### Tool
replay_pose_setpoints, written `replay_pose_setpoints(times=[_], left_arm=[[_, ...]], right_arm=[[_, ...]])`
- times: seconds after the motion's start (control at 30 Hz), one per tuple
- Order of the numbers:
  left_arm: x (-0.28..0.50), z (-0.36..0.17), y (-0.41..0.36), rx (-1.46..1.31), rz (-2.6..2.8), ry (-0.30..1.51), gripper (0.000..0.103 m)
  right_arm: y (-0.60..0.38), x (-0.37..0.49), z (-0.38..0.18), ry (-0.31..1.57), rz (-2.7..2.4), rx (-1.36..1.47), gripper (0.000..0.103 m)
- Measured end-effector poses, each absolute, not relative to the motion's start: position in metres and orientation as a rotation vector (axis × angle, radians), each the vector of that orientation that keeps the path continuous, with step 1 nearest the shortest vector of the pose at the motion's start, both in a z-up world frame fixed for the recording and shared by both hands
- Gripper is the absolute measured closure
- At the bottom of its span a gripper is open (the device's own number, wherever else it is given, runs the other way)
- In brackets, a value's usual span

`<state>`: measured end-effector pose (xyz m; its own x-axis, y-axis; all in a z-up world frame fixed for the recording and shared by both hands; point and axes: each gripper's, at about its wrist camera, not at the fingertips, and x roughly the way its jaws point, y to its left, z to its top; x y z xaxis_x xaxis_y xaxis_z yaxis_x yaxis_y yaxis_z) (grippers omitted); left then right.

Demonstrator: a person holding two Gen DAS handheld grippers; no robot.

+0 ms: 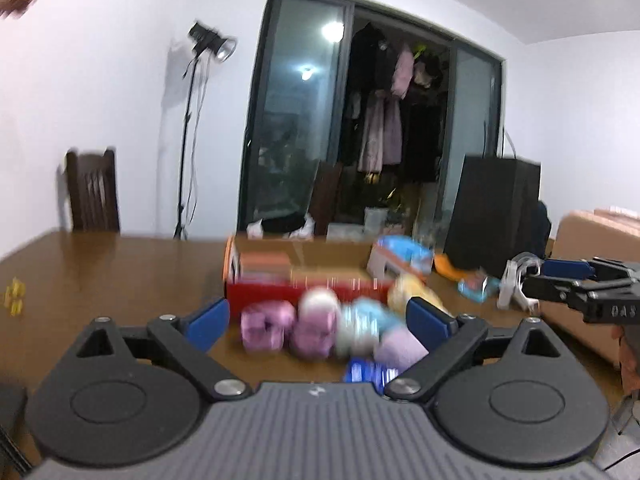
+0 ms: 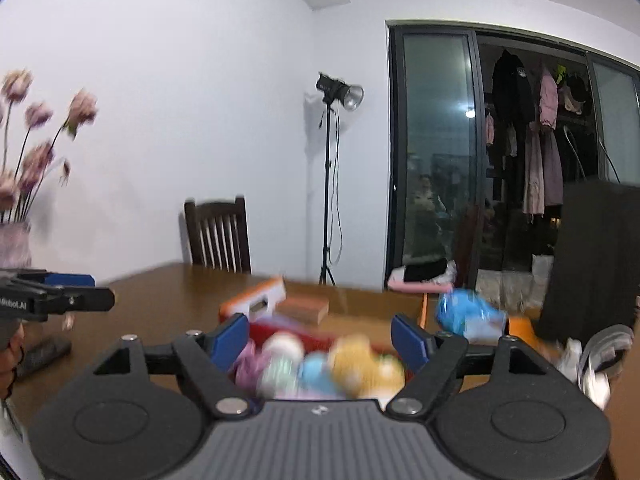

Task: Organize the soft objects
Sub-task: 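Grasp the yellow-and-white plush toy with the right gripper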

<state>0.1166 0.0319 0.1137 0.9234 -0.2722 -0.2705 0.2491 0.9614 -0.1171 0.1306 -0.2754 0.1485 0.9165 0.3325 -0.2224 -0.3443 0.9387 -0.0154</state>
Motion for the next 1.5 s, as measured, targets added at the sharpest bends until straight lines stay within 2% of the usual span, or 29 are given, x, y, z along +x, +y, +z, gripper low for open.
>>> replay_pose_setpoints(times=[0.27,0.53,0.67,0.83,0.93,1.03,1.07,1.13,1.17,1.2,1.37,1.5], left_arm=[[0.072,0.075,0.024,-0.073,-0.303,0.37,0.006],[0.09,0.069,0.02,-0.095,-0.313,0.378,0.006],[0.138,0.073,0.001,-0.069,-0.368,0.375,0.006],[0.215,0.08,-0.044,-0.003,-0.447,0.321,0.008],[0.262,0.077,-0.077,0.04,-0.496,0.348,0.013],[0.305,0.07,-0.103,0.055,-0.516,0.403,0.022],[0.316,0.067,-0.11,0.058,-0.53,0.412,0.025],[0.335,0.062,-0.119,0.046,-0.556,0.455,0.037],[0.342,0.06,-0.122,0.034,-0.584,0.475,0.054],[0.347,0.059,-0.126,0.017,-0.622,0.5,0.059],[0.311,0.078,-0.13,-0.067,-0.731,0.497,0.06],[0.252,0.062,-0.139,-0.077,-0.715,0.518,0.059]], right_arm=[[-0.27,0.062,0.074,0.301,0.322,0.05,0.025],[-0.283,0.072,0.06,0.335,0.25,0.095,0.025],[-0.294,0.108,0.067,0.329,0.271,0.082,0.026],[-0.311,0.2,0.071,0.395,0.258,0.105,0.026],[-0.318,0.25,0.06,0.472,0.297,0.159,0.029],[-0.324,0.287,0.043,0.561,0.315,0.252,0.036],[-0.327,0.295,0.037,0.58,0.32,0.276,0.044],[-0.333,0.306,0.031,0.609,0.327,0.324,0.052],[-0.335,0.309,0.03,0.617,0.351,0.348,0.056],[-0.337,0.31,0.029,0.626,0.365,0.365,0.057],[-0.342,0.267,0.055,0.555,0.305,0.268,0.059],[-0.334,0.198,0.063,0.534,0.248,0.1,0.058]])
